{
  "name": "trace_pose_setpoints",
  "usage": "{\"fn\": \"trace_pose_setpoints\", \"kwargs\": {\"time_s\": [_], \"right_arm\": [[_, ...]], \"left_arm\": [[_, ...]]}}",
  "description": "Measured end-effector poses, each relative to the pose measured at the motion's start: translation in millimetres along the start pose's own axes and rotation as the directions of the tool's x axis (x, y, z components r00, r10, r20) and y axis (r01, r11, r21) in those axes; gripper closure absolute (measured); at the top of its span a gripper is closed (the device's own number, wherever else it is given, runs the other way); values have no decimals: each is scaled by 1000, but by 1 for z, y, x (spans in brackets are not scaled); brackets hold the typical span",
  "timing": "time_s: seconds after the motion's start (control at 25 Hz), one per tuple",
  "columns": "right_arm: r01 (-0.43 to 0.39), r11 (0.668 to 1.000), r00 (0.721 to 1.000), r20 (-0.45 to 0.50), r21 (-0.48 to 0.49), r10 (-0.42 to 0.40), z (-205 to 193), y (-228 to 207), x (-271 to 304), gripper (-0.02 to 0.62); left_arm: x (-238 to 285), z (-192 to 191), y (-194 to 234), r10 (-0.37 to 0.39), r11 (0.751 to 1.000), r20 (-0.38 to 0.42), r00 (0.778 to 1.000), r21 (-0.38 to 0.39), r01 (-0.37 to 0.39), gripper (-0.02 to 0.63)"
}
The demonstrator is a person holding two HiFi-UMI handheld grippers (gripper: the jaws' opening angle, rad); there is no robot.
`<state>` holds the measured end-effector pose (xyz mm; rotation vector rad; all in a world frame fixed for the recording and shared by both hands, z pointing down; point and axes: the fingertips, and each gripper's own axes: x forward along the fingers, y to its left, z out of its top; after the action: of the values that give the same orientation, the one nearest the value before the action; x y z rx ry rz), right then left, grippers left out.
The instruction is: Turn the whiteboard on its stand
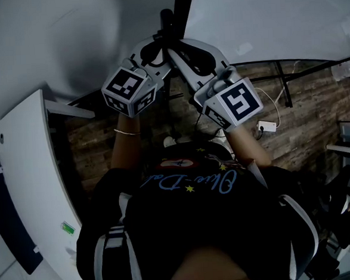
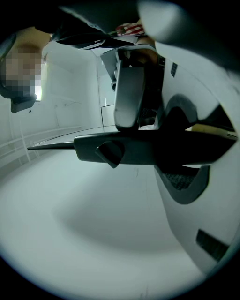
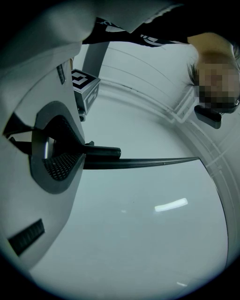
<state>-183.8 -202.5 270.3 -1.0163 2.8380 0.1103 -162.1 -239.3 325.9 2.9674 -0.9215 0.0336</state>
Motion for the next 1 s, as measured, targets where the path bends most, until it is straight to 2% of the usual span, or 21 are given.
{"fn": "trace_pose_setpoints", "kwargs": {"time_s": [0.76,1.0], "right_arm": [[2,1000,1000,-2,-4,-2,2,1,0,534],[-29,1000,1000,7,4,29,1,3,1,535]], "left_arm": [[-1,3,0,-3,1000,0,1000,-12,3,403],[-3,3,0,14,1000,-2,1000,-12,-14,402]]}}
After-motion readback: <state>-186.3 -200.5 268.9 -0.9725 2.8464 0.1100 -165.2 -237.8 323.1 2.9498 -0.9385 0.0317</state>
